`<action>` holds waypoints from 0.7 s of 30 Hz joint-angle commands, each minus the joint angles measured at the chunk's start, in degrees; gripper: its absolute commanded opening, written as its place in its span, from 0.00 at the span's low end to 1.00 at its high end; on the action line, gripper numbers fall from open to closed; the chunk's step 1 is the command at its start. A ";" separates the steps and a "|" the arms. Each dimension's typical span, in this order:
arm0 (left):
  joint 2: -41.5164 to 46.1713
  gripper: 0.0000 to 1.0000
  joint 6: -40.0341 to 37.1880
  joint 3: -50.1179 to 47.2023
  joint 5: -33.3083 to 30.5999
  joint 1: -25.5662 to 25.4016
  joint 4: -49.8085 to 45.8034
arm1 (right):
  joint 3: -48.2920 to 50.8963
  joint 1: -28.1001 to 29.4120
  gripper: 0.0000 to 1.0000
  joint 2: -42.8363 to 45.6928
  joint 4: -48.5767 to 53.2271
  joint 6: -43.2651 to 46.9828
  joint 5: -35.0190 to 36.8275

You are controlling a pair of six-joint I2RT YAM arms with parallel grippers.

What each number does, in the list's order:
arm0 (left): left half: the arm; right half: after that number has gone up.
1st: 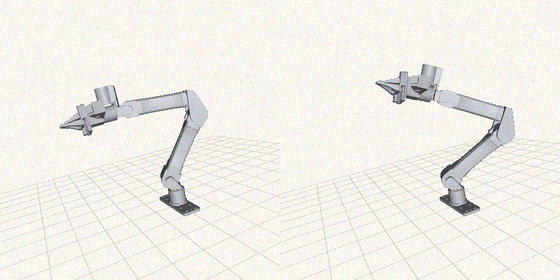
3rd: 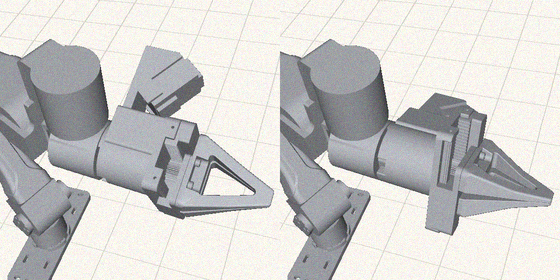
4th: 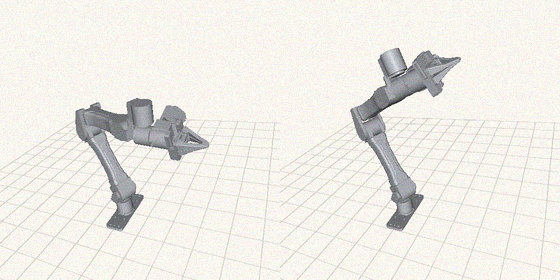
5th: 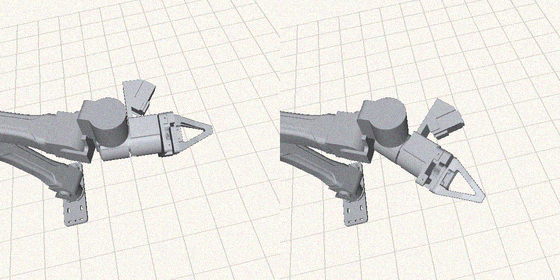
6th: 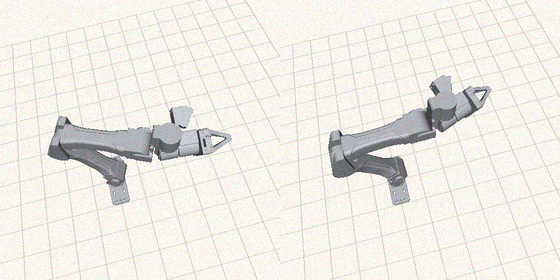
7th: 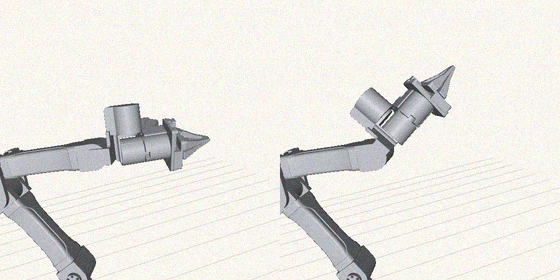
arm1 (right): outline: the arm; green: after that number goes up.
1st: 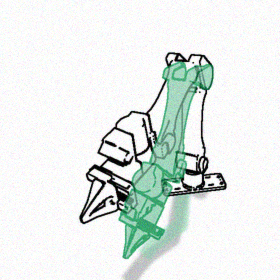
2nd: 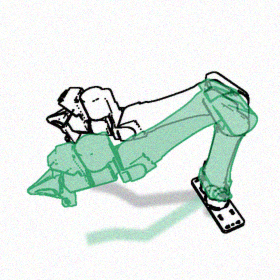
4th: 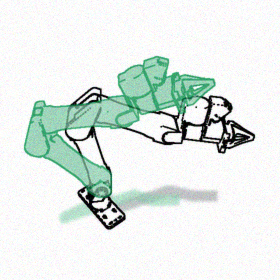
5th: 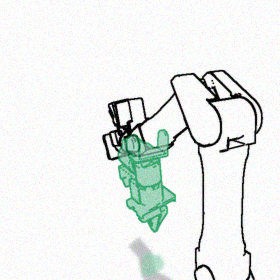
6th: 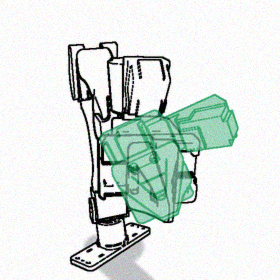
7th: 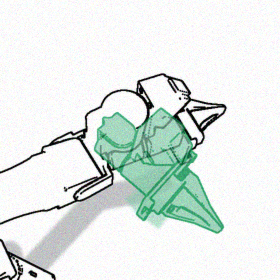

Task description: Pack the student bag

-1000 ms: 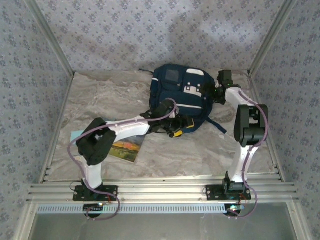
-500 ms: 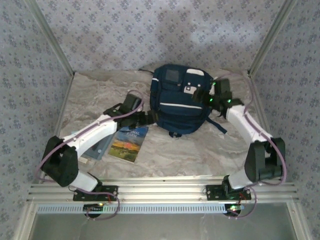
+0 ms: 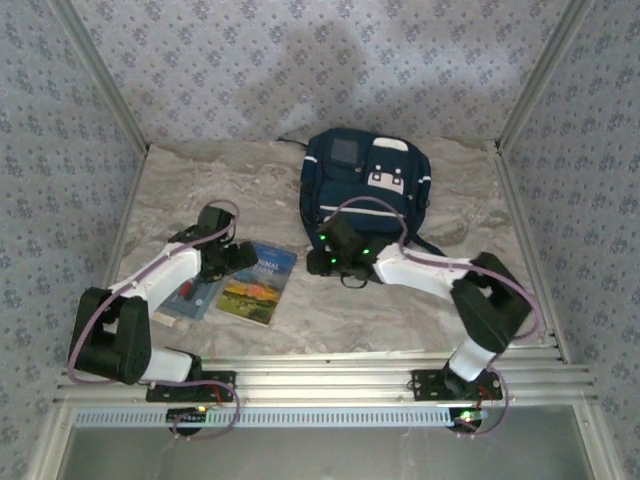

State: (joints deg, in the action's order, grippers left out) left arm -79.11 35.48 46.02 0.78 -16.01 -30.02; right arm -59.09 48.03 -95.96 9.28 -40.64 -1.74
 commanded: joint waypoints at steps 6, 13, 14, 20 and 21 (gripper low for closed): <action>0.46 0.87 -3.16 -5.65 9.04 5.80 5.88 | -8.16 3.20 0.42 -13.20 -8.33 -4.82 -5.12; 0.34 0.85 -3.55 -7.97 12.83 5.81 7.17 | -11.79 3.35 0.42 -17.91 -8.75 -6.31 -8.44; 0.00 0.84 -3.41 -8.35 13.06 5.81 7.33 | -12.00 3.14 0.42 -18.64 -9.09 -6.88 -8.82; -1.17 0.82 -0.59 -10.29 18.11 5.45 9.11 | -12.75 0.80 0.41 -21.32 -10.43 -8.98 -8.50; -0.72 0.82 0.50 -10.51 19.27 5.01 9.44 | -12.82 0.29 0.41 -21.42 -10.72 -8.89 -8.18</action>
State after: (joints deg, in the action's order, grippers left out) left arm -79.22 33.30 37.39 12.71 -10.07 -22.06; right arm -70.72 49.87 -116.03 -0.49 -47.70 -9.98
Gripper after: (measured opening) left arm 0.822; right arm 0.414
